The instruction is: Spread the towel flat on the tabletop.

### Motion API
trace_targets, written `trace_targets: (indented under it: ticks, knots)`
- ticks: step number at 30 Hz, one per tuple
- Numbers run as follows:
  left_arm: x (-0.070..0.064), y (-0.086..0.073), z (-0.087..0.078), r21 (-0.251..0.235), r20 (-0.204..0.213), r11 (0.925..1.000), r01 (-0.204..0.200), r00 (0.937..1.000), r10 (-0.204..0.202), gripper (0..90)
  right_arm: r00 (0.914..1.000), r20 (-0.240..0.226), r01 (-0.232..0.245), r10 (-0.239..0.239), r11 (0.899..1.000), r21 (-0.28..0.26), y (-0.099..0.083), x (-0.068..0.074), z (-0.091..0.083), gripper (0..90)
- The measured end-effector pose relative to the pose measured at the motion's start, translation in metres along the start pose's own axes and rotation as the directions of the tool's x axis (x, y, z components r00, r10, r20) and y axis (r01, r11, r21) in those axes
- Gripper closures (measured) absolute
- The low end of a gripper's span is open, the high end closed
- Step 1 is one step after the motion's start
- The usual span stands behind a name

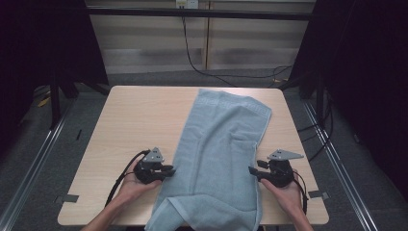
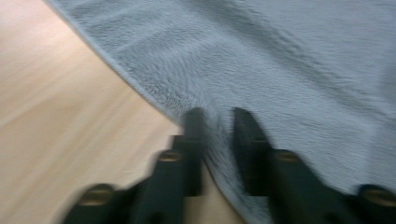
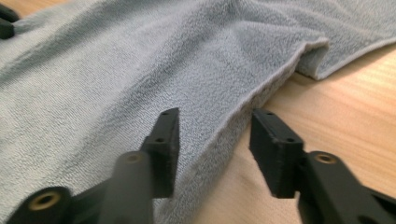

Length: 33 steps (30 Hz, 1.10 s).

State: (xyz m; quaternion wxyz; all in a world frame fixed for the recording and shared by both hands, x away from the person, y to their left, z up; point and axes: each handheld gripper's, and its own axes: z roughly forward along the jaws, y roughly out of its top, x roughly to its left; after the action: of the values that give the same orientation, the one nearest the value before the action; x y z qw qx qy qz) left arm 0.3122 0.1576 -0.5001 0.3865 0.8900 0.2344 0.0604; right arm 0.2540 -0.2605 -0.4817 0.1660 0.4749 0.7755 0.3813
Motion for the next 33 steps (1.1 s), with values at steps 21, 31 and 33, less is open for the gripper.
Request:
trace_targets:
  ticks: [21,31,33]
  knots:
    - [-0.03,-0.062,-0.087,-0.103,0.107,0.9825,0.155,0.9837,-0.144,86.8,0.9952,-0.089,-0.046,0.041,0.998,-0.047,-0.031,0.018,-0.038,90.0]
    - [0.018,-0.035,-0.057,-0.111,0.038,0.9659,0.234,0.9722,-0.231,81.2,0.9982,-0.017,-0.057,0.058,0.998,0.006,-0.005,-0.004,0.005,82.6]
    - [0.016,-0.034,-0.058,-0.106,0.03,0.9705,0.217,0.9762,-0.215,77.2,0.9988,0.0,-0.05,0.05,0.999,0.007,-0.005,-0.003,0.002,77.3]
